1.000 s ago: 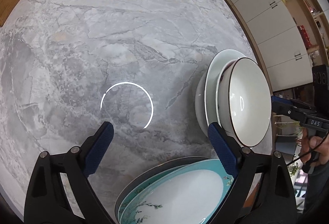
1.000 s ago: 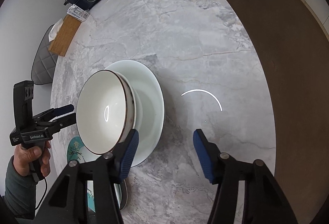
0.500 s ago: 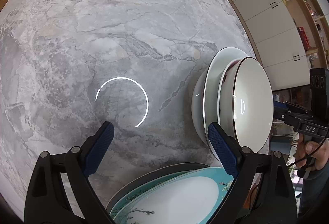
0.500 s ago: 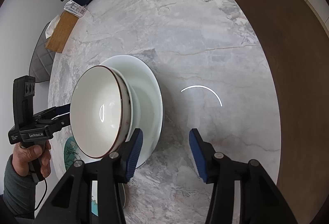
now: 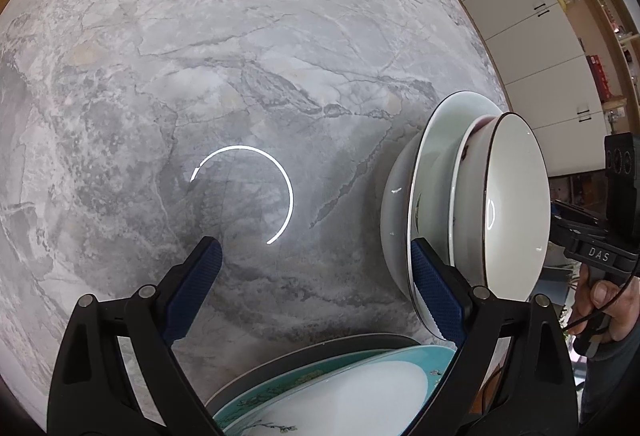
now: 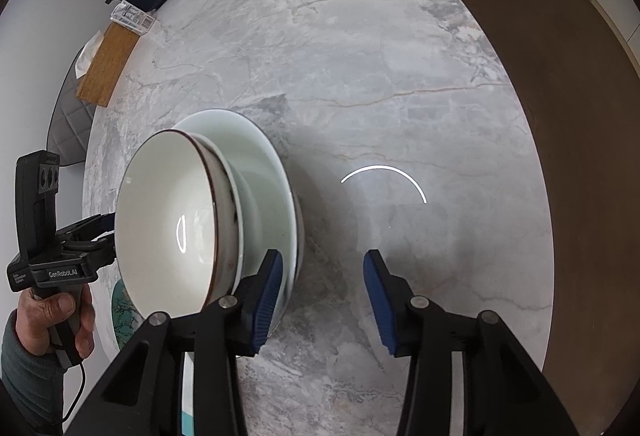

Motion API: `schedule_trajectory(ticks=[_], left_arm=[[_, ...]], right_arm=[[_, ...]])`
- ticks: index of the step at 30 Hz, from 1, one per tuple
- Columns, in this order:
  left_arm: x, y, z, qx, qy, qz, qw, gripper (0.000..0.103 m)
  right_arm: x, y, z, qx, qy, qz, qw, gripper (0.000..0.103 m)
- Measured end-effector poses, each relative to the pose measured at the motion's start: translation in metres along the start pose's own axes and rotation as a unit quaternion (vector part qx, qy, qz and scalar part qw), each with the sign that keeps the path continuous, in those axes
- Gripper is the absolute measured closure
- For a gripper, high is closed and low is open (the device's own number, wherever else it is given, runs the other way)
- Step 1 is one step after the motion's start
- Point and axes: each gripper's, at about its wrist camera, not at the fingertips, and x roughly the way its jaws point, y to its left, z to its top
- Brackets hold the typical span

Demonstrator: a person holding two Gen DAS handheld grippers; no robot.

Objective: Organize plates and bowls
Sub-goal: 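Move both grippers to the rim of the white plate stack holding the bowls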

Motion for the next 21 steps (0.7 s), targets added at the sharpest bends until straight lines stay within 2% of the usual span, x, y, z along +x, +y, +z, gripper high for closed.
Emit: schedule_trajectory(ticks=[4,7,9,11,13,17,18,21], left_arm=[[0.008,0.0,0.0,0.002,0.005,-0.005,1.0,0.009],[0.013,-0.004,0.003,0.006,0.008,0.003,0.9999,0.01],[0.014,-0.006,0.004,0.008,0.005,0.006,0.9999,0.01],[0.015,-0.008,0.004,0.013,-0.001,-0.004,0.9999,0.011],[0.014,-0.009,0.004,0.014,-0.007,-0.015,0.9998,0.021],[0.016,-0.019,0.006,0.017,-0.016,-0.003,0.9997,0.026],[0.017,-0.022,0.006,0.017,-0.02,-0.003,0.9996,0.03],[0.017,-0.032,0.004,0.023,-0.034,0.005,0.9991,0.036]], right_arm=[[0.004,-0.001,0.002,-0.003,0.004,0.001,1.0,0.057],[0.008,0.002,0.004,-0.013,0.009,0.001,1.0,0.063],[0.01,0.004,0.005,-0.017,0.012,0.008,1.0,0.07],[0.012,0.006,0.006,-0.021,0.012,0.012,1.0,0.073],[0.016,0.007,0.007,-0.022,0.014,0.017,1.0,0.075],[0.021,0.008,0.007,-0.021,0.014,0.017,1.0,0.076],[0.021,0.008,0.007,-0.02,0.013,0.019,1.0,0.077],[0.023,0.009,0.005,-0.021,0.013,0.024,0.999,0.083]])
